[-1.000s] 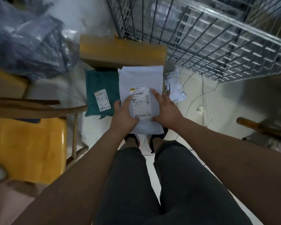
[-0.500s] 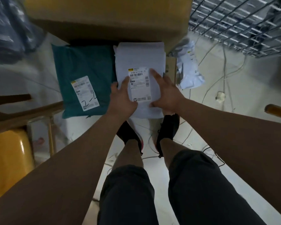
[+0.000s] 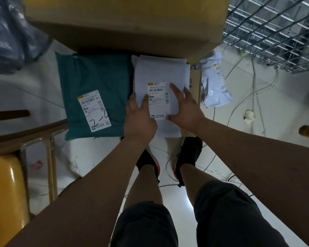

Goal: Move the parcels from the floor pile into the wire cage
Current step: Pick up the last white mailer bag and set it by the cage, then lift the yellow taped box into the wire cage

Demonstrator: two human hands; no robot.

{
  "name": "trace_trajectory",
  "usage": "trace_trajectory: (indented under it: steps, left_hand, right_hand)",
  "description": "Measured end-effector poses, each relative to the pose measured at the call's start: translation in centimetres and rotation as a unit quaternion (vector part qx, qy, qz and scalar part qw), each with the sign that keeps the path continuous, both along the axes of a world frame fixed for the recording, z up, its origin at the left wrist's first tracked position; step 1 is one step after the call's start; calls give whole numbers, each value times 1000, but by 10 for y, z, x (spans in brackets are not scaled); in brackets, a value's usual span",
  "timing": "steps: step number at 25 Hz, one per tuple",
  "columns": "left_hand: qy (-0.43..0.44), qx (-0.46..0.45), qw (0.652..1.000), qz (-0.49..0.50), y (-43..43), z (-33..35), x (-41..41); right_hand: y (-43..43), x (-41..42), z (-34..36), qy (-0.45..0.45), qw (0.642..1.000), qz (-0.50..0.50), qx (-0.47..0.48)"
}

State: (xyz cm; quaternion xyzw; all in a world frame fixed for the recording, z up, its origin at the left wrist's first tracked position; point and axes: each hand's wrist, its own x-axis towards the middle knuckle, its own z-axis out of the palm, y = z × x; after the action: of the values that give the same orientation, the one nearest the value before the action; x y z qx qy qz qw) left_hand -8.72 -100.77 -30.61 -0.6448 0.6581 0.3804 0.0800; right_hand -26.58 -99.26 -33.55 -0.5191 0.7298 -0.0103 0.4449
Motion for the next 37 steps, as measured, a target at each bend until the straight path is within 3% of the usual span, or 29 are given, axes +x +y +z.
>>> trace_trajectory:
  steps: [4, 9, 22, 30, 37]
  left_hand:
    - [46, 15, 999, 16, -13, 33, 4]
    - [100, -34, 994, 28, -50, 95, 11]
    - [52, -75, 993, -71, -123, 305, 14]
    - [-11, -45, 987, -156, -160, 304, 25]
    - [-39, -21, 996, -78, -219, 257, 17]
  right_hand:
    - [-14, 7, 43, 14, 1000, -6, 3]
    - [-39, 11, 114, -10, 999, -3, -47]
    - [-92, -10, 319, -20, 995, -9, -93]
    - [-102, -21, 319, 8, 998, -5, -54]
    - [-152, -48, 281, 9, 998, 62, 1]
